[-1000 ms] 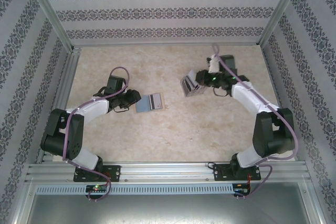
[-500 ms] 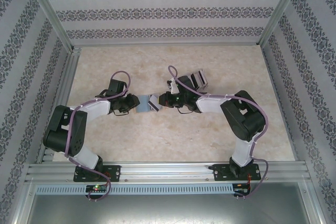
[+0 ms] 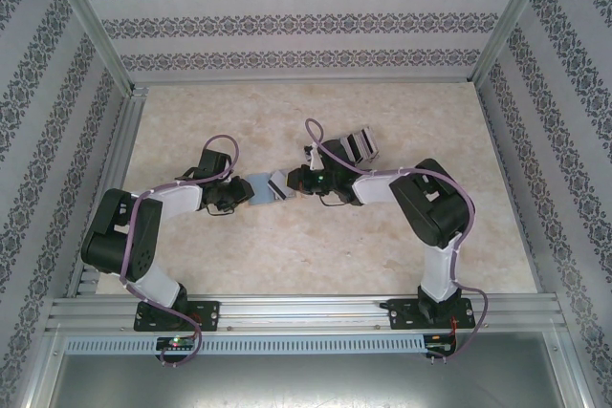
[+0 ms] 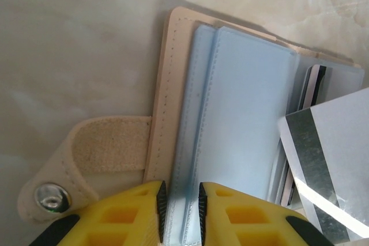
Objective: Put the credit cards into the card holder
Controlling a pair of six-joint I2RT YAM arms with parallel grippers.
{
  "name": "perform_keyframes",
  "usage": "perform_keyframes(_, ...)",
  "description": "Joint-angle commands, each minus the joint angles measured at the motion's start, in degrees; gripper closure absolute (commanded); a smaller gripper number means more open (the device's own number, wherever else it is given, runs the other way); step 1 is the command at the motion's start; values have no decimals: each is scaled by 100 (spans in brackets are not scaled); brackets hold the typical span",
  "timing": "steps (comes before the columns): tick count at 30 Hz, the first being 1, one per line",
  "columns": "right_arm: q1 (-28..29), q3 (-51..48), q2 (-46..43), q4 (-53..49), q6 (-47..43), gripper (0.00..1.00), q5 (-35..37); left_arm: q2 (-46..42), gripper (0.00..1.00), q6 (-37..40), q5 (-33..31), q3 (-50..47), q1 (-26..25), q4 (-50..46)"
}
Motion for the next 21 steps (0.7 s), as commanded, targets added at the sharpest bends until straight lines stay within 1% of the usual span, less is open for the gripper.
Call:
perform_keyframes(1, -30, 162, 175, 272, 137, 91, -92, 94, 75, 8, 118, -120, 21, 142)
perform_keyframes(4, -10, 180, 293, 333, 206, 91, -7, 84, 76, 3, 130, -137, 21, 167)
perform_keyframes(8, 42, 131, 452, 774, 463, 91, 119, 105, 76, -52, 163, -194, 17, 276)
perform_keyframes(16, 292, -108, 618, 1450, 672, 92, 967, 146, 76, -118, 246, -289, 17, 429)
perform_keyframes(21, 384, -222, 730, 1664, 687, 92, 1251, 164, 77, -129, 254, -332, 8, 486)
